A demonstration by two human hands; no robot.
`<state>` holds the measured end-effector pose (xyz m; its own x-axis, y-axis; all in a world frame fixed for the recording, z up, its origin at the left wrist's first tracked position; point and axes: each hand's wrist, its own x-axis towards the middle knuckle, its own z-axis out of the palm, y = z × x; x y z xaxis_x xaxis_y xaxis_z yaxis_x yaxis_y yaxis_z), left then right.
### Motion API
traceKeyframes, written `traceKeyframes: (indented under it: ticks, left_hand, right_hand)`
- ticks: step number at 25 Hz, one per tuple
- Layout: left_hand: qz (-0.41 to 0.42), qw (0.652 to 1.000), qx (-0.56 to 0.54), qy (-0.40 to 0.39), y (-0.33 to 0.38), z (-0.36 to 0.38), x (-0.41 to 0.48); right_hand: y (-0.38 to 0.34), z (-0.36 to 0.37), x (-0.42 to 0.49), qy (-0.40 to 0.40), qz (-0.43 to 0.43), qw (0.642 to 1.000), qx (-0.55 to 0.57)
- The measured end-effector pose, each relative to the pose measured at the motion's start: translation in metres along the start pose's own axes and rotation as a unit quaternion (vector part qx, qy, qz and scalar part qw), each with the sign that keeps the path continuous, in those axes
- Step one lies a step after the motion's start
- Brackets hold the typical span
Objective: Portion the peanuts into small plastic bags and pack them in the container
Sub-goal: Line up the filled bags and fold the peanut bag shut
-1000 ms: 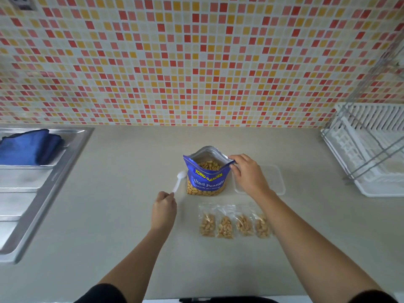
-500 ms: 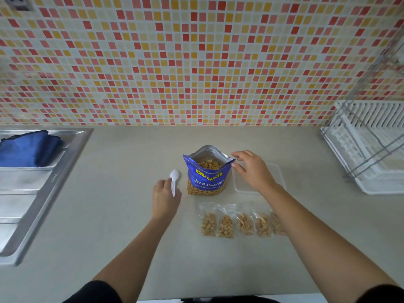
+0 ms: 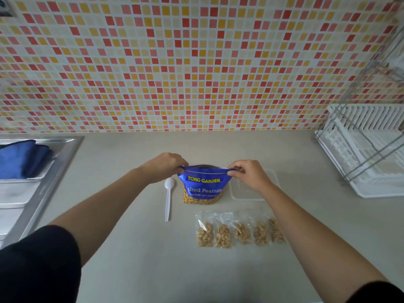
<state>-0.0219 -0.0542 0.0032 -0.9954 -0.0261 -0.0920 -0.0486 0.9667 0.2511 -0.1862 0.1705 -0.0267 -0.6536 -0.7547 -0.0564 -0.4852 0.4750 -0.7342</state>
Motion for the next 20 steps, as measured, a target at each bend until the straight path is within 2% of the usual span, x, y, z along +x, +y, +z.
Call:
traceKeyframes:
  ticks: [7,11,14,17,20]
  left_hand:
    - [-0.018,0.999,0.024,-0.026,-0.005,0.008,0.004]
    - [-0.057,0.997,0.004,-0.05,0.0,0.003,0.012]
    - [-0.033,0.999,-0.033,-0.024,0.025,0.001,0.029]
    - [-0.002,0.998,-0.039,-0.039,0.057,0.01,0.056]
    - [-0.009,0.998,-0.041,-0.045,0.074,0.017,0.074]
  right_hand:
    - [0.005,0.006,0.01,-0.009,0.047,0.998,-0.027]
    - [0.003,0.009,0.013,-0.005,0.03,0.998,-0.059]
    - [0.004,0.01,0.011,0.0,0.019,0.998,-0.063]
    - [0.004,0.01,0.009,0.005,0.008,0.998,-0.061]
    - [0.002,0.012,0.005,0.015,0.0,0.999,-0.052]
